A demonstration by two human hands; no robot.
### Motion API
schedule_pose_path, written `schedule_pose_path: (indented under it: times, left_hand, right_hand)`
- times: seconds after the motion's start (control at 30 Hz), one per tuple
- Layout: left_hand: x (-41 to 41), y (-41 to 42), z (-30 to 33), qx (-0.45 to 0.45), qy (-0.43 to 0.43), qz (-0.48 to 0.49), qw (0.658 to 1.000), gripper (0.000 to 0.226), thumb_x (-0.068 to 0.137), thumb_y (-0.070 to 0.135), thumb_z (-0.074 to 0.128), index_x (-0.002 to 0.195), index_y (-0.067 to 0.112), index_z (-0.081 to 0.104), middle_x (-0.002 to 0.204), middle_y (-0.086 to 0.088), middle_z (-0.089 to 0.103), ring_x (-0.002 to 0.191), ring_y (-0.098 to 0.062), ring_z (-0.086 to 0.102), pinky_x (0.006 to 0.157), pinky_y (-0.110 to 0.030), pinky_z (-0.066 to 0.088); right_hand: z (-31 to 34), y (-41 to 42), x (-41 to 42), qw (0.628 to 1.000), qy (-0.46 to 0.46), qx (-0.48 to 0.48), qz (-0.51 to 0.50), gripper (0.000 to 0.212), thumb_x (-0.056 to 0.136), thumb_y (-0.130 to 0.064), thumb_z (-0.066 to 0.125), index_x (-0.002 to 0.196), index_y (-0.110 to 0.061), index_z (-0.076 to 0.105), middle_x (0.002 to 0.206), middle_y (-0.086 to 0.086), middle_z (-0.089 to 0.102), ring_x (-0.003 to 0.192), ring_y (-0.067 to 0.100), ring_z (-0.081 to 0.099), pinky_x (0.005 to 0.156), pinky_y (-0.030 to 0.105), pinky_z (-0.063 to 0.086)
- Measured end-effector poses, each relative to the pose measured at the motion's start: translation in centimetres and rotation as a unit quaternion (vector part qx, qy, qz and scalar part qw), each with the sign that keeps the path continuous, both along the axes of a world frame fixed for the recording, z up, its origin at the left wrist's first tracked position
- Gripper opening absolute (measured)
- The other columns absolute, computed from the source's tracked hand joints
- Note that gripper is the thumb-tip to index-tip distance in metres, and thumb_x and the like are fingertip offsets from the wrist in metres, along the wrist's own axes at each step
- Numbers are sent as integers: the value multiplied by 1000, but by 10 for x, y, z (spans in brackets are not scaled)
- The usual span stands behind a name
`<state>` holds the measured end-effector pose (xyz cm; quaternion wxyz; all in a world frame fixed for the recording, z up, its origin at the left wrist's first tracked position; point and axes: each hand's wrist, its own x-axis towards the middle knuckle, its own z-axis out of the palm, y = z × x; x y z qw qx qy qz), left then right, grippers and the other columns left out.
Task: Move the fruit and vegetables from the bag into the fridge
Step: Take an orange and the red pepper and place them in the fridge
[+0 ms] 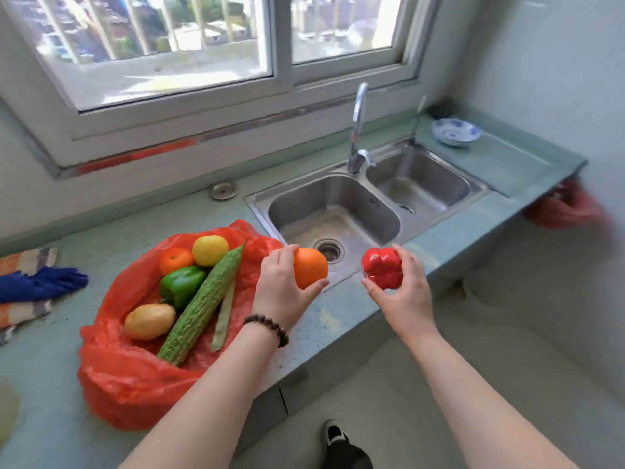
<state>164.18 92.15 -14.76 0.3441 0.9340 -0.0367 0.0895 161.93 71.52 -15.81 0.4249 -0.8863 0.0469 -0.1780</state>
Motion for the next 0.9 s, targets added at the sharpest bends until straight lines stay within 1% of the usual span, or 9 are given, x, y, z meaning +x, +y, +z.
schedule_pose_path:
  times: [0.1, 0.2, 0.3, 0.4, 0.5, 0.6, 0.8, 0.9]
  left_hand:
    - [-5, -45, 1, -14, 15, -85, 996, 76, 69, 47, 76, 129, 13, 45, 127, -7, 48, 119, -23, 41, 101, -29, 33]
    - [-17, -98, 3, -38, 34, -167, 985, 75, 70, 44, 76, 131, 15, 43, 130, -6, 45, 121, -23, 39, 99, -29, 33]
    - [-31, -153, 7, -39, 36, -242, 969, 77, 70, 43, 77, 131, 13, 43, 129, -7, 46, 121, -24, 40, 100, -28, 32]
    - [-52, -208, 10, -35, 34, -312, 949, 77, 70, 44, 76, 132, 14, 42, 129, -7, 46, 121, -24, 40, 100, -30, 33]
    - [-80, -261, 13, -37, 31, -376, 925, 77, 70, 45, 76, 132, 15, 41, 131, -4, 45, 122, -22, 38, 99, -30, 35]
    - [-112, -319, 16, -37, 27, -439, 897, 76, 70, 44, 76, 132, 15, 42, 131, -4, 46, 122, -22, 39, 98, -28, 35]
    - [-199, -438, 25, -30, 18, -542, 839, 76, 70, 46, 75, 131, 15, 42, 130, -4, 46, 122, -21, 38, 97, -28, 34]
    - [-252, -498, 31, -27, 14, -592, 806, 75, 71, 47, 74, 131, 16, 42, 130, -3, 47, 121, -21, 38, 97, -28, 34]
  right_hand:
    - [-2, -36, -38, 997, -4, 8, -78, 73, 70, -28, 79, 132, -18, 43, 132, 3, 44, 114, 10, 46, 94, 9, 28]
    - [-2, -72, -80, 988, -7, 21, -156, 74, 70, -24, 80, 134, -16, 43, 134, 1, 43, 114, 3, 42, 92, 4, 26]
    - [1, -109, -119, 973, -21, 6, -229, 75, 69, -21, 81, 133, -12, 44, 134, 5, 45, 116, 4, 41, 92, -3, 22]
    - [5, -145, -161, 955, -25, -5, -297, 75, 69, -20, 81, 133, -10, 44, 134, 5, 45, 118, 9, 43, 93, 3, 25]
    - [8, -183, -207, 930, -32, -10, -366, 77, 68, -21, 82, 134, -11, 43, 133, 4, 46, 120, 15, 45, 91, 5, 25]
    - [9, -222, -257, 899, -37, -9, -436, 78, 67, -21, 83, 134, -12, 43, 131, 6, 47, 117, 16, 48, 90, 6, 27]
    - [14, -297, -366, 834, -54, -22, -548, 77, 65, -20, 84, 131, -7, 46, 128, 11, 50, 114, 14, 48, 90, -5, 23]
    - [19, -337, -425, 796, -71, -34, -600, 75, 65, -18, 84, 129, -4, 47, 125, 12, 52, 113, 15, 49, 92, -4, 23]
